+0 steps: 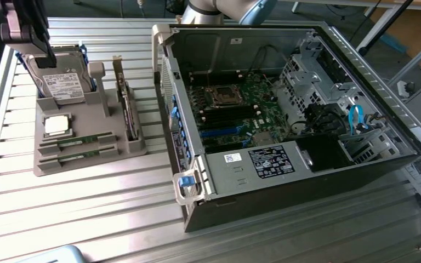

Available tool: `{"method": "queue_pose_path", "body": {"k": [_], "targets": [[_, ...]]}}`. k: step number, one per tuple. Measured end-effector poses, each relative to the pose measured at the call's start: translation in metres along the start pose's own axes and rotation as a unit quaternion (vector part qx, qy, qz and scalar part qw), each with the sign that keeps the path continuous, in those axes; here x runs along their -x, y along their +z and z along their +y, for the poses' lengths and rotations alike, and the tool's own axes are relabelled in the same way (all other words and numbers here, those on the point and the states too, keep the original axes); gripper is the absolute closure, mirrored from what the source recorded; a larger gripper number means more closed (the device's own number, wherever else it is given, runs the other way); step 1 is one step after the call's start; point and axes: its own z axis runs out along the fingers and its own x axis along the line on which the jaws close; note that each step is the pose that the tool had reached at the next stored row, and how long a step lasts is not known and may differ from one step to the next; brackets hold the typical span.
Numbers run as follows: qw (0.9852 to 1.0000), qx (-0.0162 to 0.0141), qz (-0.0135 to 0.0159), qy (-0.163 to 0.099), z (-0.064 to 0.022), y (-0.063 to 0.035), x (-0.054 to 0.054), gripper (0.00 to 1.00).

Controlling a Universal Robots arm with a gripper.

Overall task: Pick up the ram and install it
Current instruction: 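Pick up the ram and move it above insertion slot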

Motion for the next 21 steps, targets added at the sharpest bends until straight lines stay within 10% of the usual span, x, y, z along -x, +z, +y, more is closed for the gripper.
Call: {"method": "queue_pose_path", "body": {"k": [21], "targets": [[1.0000,0.0001,0.0000,0.000,0.0001,0.0363,-0.001,0.89]]}}
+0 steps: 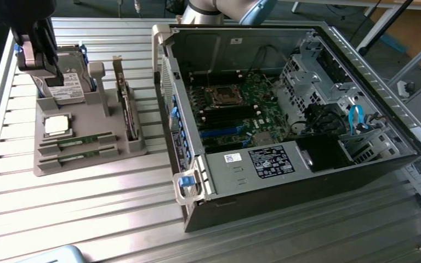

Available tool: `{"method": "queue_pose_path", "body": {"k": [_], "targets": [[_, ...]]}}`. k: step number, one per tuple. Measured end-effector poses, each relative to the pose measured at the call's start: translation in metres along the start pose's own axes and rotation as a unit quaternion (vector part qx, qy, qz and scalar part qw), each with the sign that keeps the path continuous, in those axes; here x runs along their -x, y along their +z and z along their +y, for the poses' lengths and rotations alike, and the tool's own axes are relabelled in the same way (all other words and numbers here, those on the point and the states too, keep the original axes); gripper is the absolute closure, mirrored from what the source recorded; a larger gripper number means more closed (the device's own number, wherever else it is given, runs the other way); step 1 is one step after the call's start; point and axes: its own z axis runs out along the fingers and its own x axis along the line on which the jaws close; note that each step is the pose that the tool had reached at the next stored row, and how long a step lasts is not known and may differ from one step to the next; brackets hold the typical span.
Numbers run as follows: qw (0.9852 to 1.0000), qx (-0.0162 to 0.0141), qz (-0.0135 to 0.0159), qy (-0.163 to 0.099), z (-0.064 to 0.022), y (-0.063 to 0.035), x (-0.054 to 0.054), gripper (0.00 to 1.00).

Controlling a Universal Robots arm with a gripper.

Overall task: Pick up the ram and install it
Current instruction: 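Pick up the ram and move it above insertion slot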

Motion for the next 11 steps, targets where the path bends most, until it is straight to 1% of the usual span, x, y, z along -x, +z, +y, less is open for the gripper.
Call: {"method": "queue_pose_path", "body": {"k": [7,8,9,10,11], "targets": [[1.0000,0.0000,0.0000,0.000,0.0000,0.0000,0.0000,0.89],[1.0000,0.0000,0.0000,0.000,0.0000,0.0000,0.0000,0.83],[1.0000,0.0000,0.0000,0.000,0.0000,0.0001,0.0000,0.83],[1.0000,0.0000,0.0000,0.000,0.0000,0.0000,0.0000,0.76],[1.0000,0.0000,0.0000,0.000,0.0000,0.0001,0.0000,0.76]]}}
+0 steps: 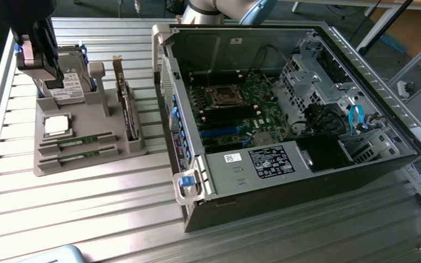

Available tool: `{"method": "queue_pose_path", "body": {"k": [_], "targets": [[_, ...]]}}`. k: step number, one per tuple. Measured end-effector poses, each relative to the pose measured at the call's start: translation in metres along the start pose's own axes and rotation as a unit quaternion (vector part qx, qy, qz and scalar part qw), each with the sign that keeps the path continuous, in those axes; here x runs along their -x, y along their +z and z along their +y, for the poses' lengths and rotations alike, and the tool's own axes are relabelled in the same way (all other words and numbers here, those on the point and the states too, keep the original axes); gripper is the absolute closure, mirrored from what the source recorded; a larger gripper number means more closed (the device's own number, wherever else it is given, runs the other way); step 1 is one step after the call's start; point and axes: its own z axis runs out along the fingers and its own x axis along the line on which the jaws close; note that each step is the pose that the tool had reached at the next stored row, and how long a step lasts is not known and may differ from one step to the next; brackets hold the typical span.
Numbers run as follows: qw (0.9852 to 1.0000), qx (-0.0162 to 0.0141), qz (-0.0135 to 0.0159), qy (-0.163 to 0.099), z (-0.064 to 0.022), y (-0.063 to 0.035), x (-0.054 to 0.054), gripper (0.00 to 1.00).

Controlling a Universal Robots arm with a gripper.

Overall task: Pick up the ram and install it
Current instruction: 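Pick up the ram and move it above insertion slot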

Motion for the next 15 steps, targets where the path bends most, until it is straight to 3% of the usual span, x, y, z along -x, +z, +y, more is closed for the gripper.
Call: {"method": "queue_pose_path", "body": {"k": [15], "targets": [[1.0000,0.0000,0.0000,0.000,0.0005,0.0001,-0.011,0.76]]}}
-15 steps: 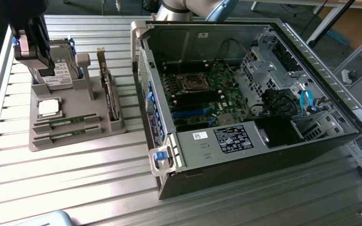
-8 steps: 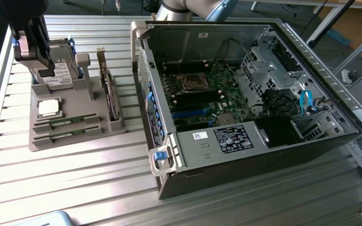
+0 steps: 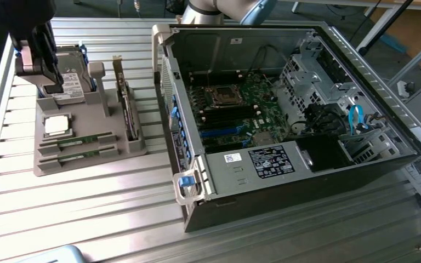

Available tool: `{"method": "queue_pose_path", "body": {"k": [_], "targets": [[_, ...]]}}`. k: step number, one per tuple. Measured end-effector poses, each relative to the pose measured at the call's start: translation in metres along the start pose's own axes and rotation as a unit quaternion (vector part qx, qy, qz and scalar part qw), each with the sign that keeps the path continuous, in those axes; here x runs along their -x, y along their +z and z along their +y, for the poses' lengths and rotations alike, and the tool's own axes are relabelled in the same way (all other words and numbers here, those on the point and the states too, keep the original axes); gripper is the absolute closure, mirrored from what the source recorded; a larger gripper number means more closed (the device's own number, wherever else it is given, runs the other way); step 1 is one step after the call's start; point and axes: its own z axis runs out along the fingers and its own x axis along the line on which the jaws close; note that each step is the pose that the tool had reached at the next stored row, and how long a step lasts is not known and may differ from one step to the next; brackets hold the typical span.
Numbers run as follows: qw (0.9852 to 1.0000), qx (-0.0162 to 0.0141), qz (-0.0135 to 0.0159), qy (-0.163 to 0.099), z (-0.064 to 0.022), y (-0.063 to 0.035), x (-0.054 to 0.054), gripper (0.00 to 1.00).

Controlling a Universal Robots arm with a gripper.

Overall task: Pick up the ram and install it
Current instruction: 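Pick up the ram and move it above insertion slot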

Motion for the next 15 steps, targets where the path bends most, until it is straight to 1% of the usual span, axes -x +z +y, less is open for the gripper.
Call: {"method": "queue_pose_path", "body": {"k": [6,11,15], "targets": [[1.0000,0.0000,0.0001,0.000,0.0002,0.0000,-0.0044,0.76],[1.0000,0.0000,0.0000,0.000,0.0002,0.0000,-0.0045,0.76],[1.0000,0.0000,0.0000,0.000,0.0002,0.0021,-0.0045,0.76]]}}
